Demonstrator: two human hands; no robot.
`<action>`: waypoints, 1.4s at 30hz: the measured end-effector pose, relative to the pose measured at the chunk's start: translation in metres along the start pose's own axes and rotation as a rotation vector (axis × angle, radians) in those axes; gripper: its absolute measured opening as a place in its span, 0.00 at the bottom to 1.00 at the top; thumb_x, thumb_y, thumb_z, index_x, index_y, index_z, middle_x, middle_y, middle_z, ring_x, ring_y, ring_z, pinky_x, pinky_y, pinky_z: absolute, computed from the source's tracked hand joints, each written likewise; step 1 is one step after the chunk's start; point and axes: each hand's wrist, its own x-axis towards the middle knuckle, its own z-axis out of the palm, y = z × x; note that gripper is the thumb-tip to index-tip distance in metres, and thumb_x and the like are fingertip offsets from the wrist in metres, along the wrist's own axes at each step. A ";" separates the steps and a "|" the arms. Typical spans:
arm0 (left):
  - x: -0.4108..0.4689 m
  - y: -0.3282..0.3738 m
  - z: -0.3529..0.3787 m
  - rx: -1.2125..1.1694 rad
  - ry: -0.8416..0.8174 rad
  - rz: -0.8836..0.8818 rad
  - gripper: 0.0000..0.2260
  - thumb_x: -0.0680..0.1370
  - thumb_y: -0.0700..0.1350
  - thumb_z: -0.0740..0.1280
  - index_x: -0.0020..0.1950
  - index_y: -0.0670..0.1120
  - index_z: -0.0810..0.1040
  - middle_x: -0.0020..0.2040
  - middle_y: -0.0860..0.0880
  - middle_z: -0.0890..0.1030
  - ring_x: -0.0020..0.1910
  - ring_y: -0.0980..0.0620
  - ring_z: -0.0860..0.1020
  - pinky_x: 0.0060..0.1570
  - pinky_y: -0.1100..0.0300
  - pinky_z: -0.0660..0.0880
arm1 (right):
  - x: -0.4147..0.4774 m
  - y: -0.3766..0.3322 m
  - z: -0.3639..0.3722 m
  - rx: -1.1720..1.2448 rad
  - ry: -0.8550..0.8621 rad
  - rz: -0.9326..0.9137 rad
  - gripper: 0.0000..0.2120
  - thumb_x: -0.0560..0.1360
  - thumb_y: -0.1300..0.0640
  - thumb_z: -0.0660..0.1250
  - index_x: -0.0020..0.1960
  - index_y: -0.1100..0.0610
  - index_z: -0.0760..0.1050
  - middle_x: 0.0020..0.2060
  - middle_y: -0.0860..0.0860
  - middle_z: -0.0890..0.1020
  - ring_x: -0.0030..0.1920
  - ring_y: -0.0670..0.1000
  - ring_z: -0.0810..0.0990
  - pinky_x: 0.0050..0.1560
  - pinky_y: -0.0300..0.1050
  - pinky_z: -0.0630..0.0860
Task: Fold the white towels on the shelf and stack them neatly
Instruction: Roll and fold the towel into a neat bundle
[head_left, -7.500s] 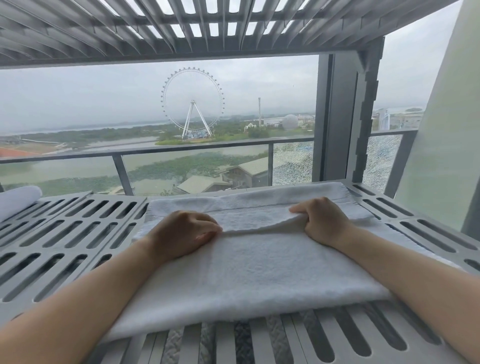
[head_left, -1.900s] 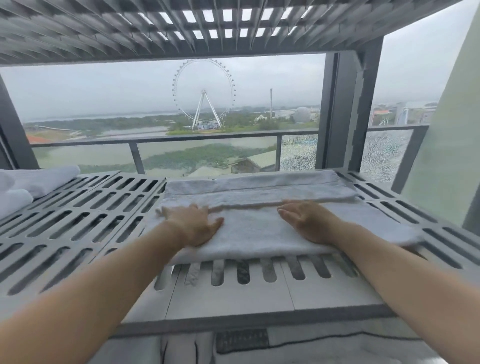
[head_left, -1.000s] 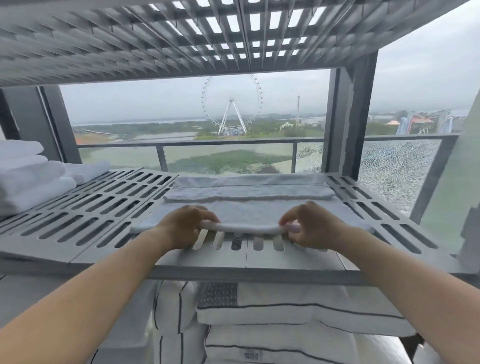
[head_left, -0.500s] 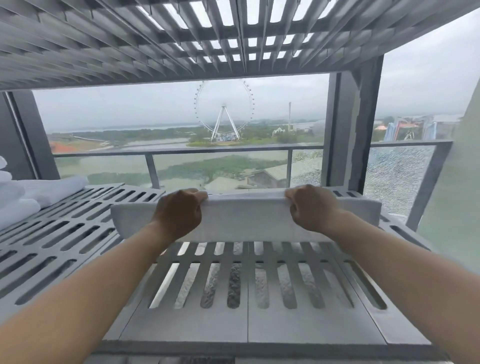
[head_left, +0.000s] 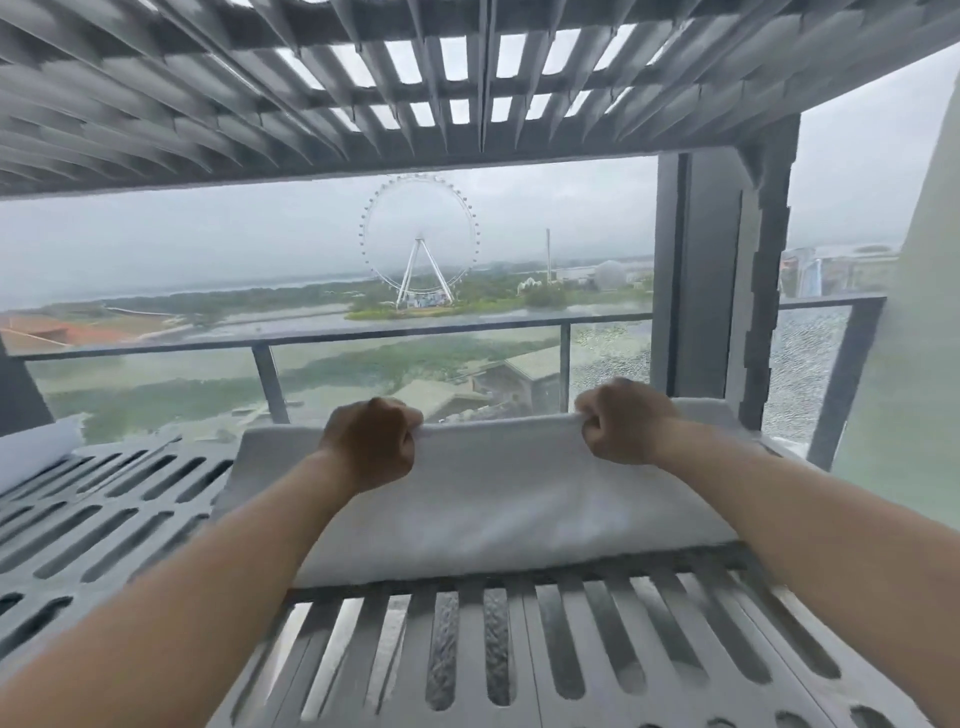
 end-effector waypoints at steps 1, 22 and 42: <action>0.004 -0.001 0.008 0.024 -0.043 -0.012 0.07 0.72 0.42 0.56 0.39 0.47 0.73 0.44 0.47 0.80 0.46 0.44 0.79 0.37 0.57 0.68 | 0.006 0.003 0.007 -0.004 -0.023 -0.001 0.10 0.70 0.58 0.56 0.30 0.53 0.62 0.30 0.49 0.72 0.36 0.56 0.73 0.29 0.39 0.59; 0.010 0.009 0.050 -0.534 -0.302 0.190 0.16 0.77 0.55 0.62 0.33 0.50 0.66 0.30 0.53 0.70 0.31 0.54 0.68 0.33 0.61 0.64 | 0.021 0.020 0.051 0.404 -0.344 -0.165 0.09 0.72 0.39 0.63 0.37 0.40 0.68 0.38 0.40 0.74 0.40 0.43 0.72 0.38 0.40 0.68; 0.008 0.028 0.054 -0.395 -0.020 0.313 0.11 0.79 0.54 0.57 0.39 0.53 0.61 0.36 0.44 0.78 0.36 0.39 0.75 0.32 0.57 0.62 | 0.002 -0.035 0.047 0.347 0.003 -0.388 0.06 0.77 0.55 0.62 0.46 0.57 0.73 0.41 0.49 0.76 0.38 0.51 0.71 0.38 0.45 0.67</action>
